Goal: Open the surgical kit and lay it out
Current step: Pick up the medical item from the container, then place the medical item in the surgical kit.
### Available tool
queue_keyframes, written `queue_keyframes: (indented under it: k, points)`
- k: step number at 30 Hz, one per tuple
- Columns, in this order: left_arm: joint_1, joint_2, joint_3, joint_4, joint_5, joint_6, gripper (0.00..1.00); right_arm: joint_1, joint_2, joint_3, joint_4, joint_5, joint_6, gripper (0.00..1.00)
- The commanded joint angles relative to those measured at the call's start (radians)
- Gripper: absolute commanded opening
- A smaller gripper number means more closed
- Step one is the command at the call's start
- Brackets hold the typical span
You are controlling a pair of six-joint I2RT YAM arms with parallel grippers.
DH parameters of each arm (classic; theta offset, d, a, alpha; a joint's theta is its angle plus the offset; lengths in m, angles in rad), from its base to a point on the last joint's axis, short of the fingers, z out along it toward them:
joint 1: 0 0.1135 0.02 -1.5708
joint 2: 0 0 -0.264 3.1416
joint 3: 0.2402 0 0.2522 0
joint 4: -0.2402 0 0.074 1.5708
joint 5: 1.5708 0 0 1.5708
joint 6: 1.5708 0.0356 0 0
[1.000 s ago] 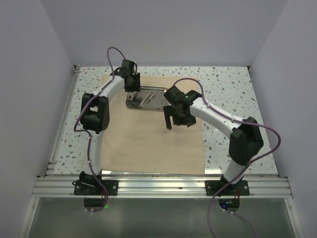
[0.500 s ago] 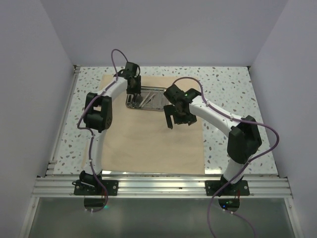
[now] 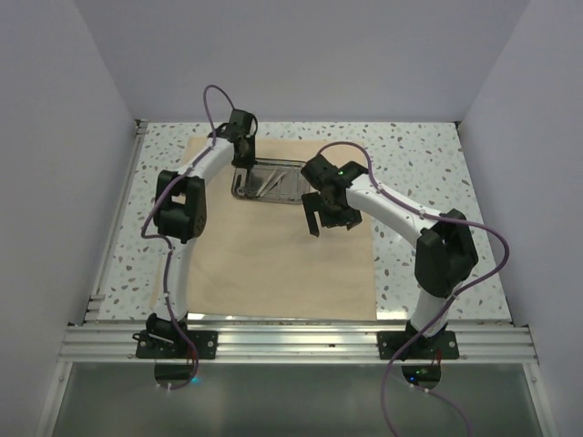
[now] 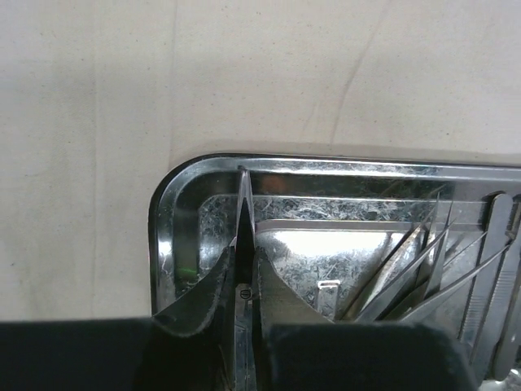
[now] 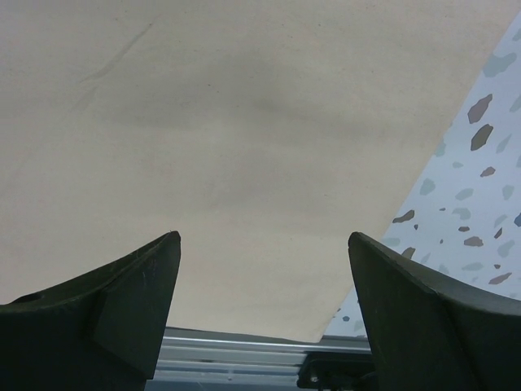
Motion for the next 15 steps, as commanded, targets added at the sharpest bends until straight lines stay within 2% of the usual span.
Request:
queue_keyframes:
  k: [1,6,10,13,14,15]
  points:
    - [0.003,-0.011,0.107,-0.033,-0.024,0.011,0.0,-0.004,0.005,0.031,-0.005,0.007,-0.021,0.87]
    - [0.003,-0.02,0.167,-0.058,-0.019,0.012,0.0,-0.004,0.005,0.025,-0.006,0.007,-0.019,0.87]
    - [0.003,-0.058,0.157,-0.092,-0.01,0.014,0.0,-0.004,0.0,0.022,-0.003,0.003,-0.018,0.87]
    - [0.001,-0.176,-0.042,-0.048,0.004,0.003,0.0,-0.005,-0.004,0.029,0.001,-0.014,-0.028,0.88]
    - [0.0,-0.266,-0.117,-0.023,0.01,-0.003,0.0,-0.005,-0.004,0.032,0.004,-0.023,-0.033,0.89]
    - [-0.005,-0.314,-0.271,0.023,0.021,-0.009,0.0,-0.005,-0.004,0.035,0.013,-0.028,-0.038,0.91]
